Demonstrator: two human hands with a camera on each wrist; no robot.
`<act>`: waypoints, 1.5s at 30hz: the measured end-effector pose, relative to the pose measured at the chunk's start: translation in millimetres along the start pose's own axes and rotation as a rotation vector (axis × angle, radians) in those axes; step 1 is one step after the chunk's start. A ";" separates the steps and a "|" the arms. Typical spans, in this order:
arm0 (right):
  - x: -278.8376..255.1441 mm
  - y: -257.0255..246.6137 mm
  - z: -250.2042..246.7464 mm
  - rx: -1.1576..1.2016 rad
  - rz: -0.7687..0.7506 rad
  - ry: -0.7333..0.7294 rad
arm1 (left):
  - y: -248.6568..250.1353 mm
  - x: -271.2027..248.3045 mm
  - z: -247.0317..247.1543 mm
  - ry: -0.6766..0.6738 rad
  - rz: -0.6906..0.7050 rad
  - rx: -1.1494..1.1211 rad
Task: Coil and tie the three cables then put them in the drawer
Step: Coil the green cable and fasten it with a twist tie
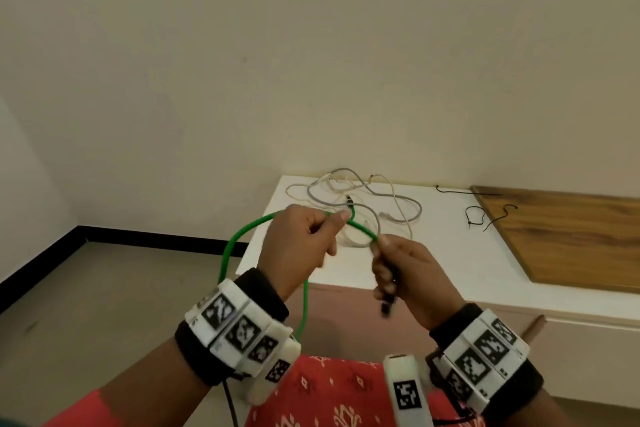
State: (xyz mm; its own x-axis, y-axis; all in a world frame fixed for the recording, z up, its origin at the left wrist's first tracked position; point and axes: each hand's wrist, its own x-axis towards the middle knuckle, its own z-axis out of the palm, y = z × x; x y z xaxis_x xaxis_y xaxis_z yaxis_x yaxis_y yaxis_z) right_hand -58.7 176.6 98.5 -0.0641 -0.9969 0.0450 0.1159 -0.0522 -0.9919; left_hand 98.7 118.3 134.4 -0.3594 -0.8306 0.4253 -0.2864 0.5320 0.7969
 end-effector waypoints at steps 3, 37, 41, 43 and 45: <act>-4.3 -16.0 -5.2 0.296 0.086 0.024 | 11.0 0.3 -7.8 0.275 0.393 0.409; -4.8 -11.9 -13.3 0.196 -0.450 0.356 | -9.8 -25.3 32.4 -0.576 0.192 0.635; -5.3 -2.9 -13.5 0.003 -0.415 0.302 | -3.7 -22.2 25.7 -0.522 0.297 0.860; -6.5 -1.4 -15.3 -0.111 -0.385 0.230 | -1.5 -18.6 23.0 -0.468 0.353 0.956; -7.1 1.7 -17.4 -0.252 -0.347 0.150 | -1.6 -16.5 20.2 -0.370 0.449 0.964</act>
State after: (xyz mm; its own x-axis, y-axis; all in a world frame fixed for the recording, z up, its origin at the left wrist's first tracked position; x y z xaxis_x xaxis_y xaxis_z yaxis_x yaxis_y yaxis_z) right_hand -75.3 184.6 94.4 -0.2018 -0.9026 0.3803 -0.1819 -0.3470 -0.9201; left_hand 87.2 134.5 117.4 -0.7982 -0.5170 0.3091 -0.5739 0.8087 -0.1293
